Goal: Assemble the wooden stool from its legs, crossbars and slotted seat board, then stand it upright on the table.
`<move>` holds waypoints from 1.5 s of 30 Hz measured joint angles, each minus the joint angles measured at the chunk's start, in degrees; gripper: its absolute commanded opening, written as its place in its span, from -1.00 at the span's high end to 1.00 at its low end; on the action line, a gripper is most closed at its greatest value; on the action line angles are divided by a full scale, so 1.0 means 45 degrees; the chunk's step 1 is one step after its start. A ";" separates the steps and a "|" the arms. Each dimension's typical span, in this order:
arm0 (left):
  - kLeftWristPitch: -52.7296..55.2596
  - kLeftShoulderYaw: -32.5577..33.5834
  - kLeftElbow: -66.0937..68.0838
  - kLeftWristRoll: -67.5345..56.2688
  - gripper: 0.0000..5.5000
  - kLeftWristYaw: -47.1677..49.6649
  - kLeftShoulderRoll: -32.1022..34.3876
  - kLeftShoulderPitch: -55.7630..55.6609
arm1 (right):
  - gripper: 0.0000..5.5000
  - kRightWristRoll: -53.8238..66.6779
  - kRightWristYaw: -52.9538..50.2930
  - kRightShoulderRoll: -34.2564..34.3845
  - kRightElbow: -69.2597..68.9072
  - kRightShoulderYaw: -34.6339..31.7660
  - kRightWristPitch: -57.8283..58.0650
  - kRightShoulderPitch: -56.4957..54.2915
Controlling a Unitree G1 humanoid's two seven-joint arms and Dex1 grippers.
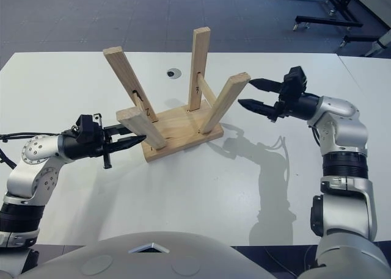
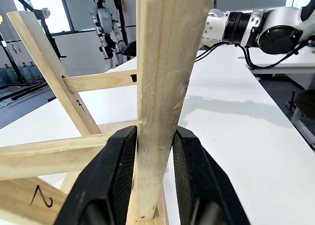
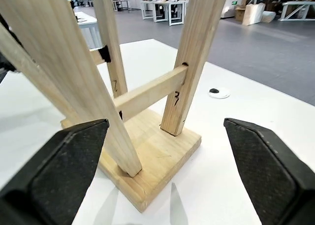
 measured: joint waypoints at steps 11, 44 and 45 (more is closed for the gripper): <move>0.0021 -0.1139 0.1001 0.1443 0.63 -0.0437 0.1329 0.0907 | -0.58 -0.0729 0.0838 0.0422 0.0558 0.0513 -0.0144 0.0071; -0.1170 -0.2193 0.2158 0.3397 0.48 0.0679 -0.0229 -0.0231 | -0.58 -0.2511 0.1013 0.2263 0.1235 0.2127 -0.2490 0.0220; -0.1163 -0.2191 0.2207 0.3444 0.42 0.0725 -0.0249 -0.0295 | -0.58 -0.2510 0.1010 0.2290 0.1235 0.2127 -0.2490 0.0222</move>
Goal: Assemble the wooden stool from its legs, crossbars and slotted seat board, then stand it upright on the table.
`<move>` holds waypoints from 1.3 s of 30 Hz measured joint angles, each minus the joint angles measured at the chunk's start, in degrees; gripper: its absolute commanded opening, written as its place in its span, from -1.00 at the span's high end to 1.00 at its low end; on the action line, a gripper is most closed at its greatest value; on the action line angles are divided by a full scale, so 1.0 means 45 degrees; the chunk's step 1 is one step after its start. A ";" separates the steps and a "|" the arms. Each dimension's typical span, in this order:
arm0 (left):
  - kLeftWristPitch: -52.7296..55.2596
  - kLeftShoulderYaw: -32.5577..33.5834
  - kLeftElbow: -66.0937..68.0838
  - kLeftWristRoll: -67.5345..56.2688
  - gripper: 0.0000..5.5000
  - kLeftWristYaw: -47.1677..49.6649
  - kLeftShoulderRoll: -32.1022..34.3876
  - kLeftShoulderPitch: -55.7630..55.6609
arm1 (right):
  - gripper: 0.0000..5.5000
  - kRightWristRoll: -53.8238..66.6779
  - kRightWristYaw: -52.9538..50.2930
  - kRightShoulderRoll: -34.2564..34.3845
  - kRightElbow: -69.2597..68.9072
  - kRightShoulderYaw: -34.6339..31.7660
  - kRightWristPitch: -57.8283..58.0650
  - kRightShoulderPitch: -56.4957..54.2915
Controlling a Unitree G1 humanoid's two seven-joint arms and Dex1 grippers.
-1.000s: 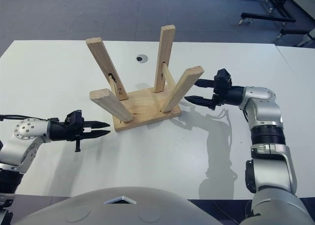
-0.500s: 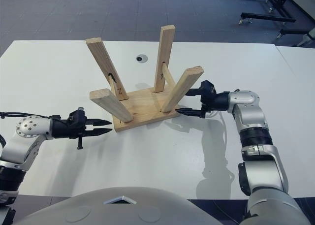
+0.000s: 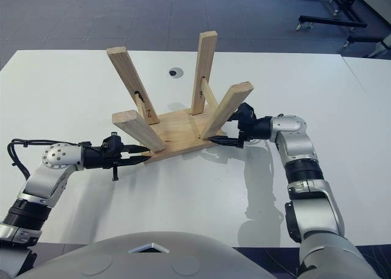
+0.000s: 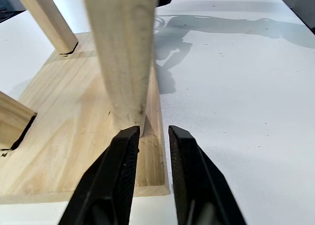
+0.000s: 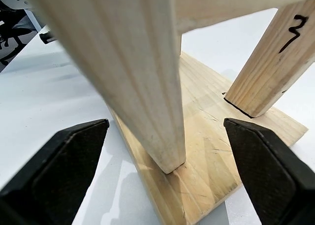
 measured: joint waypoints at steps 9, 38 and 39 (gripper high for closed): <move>0.0128 0.0066 0.0267 0.0254 0.20 0.0337 -0.0250 -0.0410 | -0.58 0.0009 -0.0014 0.0006 -0.0060 -0.0091 0.0016 0.0205; 0.0988 -0.0537 0.1989 0.0420 0.58 0.0200 -0.1114 -0.1773 | 0.55 -0.0846 0.0983 0.0137 0.0193 0.0511 -0.1383 0.0125; 0.1488 -0.0370 0.1658 0.0047 0.58 0.0031 -0.1104 -0.1591 | 0.55 -0.0649 0.1127 0.0014 -0.0158 0.0492 -0.1051 0.0205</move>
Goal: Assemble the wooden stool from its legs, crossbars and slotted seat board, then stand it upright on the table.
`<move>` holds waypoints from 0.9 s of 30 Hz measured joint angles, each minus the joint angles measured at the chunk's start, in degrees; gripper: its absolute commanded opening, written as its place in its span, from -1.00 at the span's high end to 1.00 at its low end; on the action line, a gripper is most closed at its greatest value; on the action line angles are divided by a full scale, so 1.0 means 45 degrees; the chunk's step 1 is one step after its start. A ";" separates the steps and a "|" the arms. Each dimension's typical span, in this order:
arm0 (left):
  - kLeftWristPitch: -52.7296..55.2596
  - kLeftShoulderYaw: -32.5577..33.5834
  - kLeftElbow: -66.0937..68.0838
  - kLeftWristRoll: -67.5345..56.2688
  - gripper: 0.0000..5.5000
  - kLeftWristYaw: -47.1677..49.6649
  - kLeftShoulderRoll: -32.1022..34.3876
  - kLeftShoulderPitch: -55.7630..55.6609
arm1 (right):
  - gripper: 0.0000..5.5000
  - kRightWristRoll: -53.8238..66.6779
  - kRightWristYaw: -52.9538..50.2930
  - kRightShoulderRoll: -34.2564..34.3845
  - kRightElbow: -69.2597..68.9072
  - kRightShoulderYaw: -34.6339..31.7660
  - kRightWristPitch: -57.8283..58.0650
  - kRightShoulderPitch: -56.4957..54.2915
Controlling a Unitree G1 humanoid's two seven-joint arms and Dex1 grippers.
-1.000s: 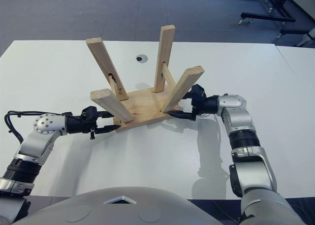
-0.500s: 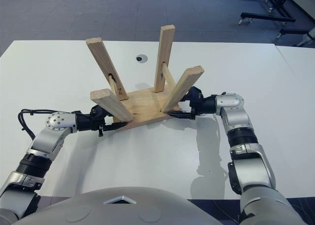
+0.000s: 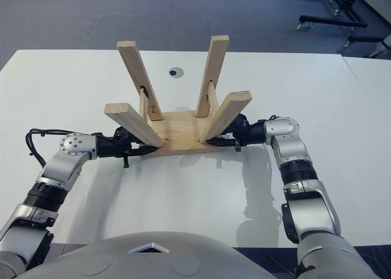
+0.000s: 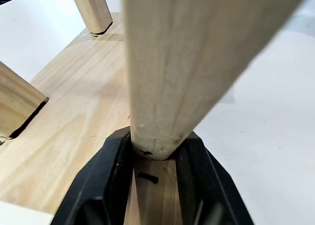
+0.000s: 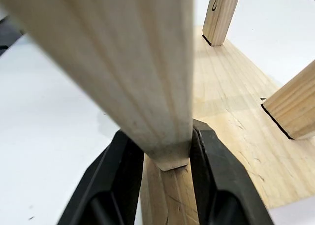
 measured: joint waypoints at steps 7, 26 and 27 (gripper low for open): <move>0.3114 0.0905 -0.3458 -0.2680 0.62 -0.1312 0.1702 0.1869 | 0.58 0.1468 0.1242 -0.0797 -0.3324 0.0170 0.3627 0.0665; 1.2630 0.4975 -0.9418 -1.3528 0.48 0.2884 0.2386 0.7829 | 0.62 0.7961 0.1283 -0.5710 -0.9374 0.1677 1.7884 0.0179; 1.2618 0.5181 -0.9414 -1.3845 0.44 0.3117 0.2353 0.8071 | 0.62 0.8081 0.1238 -0.5700 -0.9333 0.1913 1.8304 -0.0161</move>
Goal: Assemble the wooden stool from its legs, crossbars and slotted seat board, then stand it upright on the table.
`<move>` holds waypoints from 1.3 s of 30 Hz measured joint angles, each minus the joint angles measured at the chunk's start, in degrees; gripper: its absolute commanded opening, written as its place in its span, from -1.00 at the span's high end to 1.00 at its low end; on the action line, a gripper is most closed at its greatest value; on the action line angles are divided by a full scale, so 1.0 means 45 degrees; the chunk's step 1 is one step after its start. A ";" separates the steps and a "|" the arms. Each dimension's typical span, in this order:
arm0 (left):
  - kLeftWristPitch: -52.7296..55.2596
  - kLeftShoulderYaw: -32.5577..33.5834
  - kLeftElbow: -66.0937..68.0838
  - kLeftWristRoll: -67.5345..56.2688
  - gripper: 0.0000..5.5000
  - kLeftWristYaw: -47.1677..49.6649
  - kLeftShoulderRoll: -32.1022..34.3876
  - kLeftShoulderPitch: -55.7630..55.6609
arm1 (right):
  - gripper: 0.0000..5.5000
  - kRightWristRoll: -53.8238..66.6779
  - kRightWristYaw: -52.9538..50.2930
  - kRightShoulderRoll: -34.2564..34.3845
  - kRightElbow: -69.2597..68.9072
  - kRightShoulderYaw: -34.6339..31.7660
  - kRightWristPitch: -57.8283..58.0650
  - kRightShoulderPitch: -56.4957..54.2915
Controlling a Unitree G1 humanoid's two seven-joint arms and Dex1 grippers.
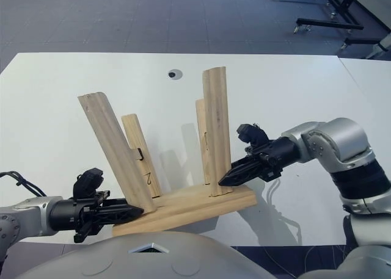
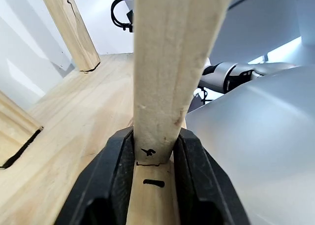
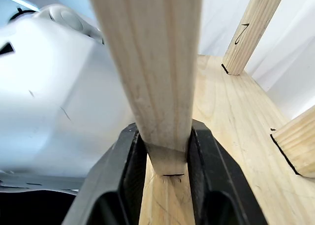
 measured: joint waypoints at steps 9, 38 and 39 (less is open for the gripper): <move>-0.0742 0.0671 0.2452 0.0259 -0.05 0.0966 -0.0202 -0.1523 | 0.63 0.1021 -0.0841 0.0026 0.0647 -0.0153 0.1284 0.0712; -0.5994 0.2087 0.4000 0.5947 -0.33 -0.0364 -0.0653 -0.1250 | -0.28 -0.0081 -0.5881 0.3292 0.3717 -0.6117 -0.3805 0.1590; -0.6741 0.2007 0.3678 0.6576 -0.33 -0.0404 -0.0703 -0.0799 | -0.28 -0.0791 -0.5676 0.3325 0.3731 -0.6079 -0.5362 0.1929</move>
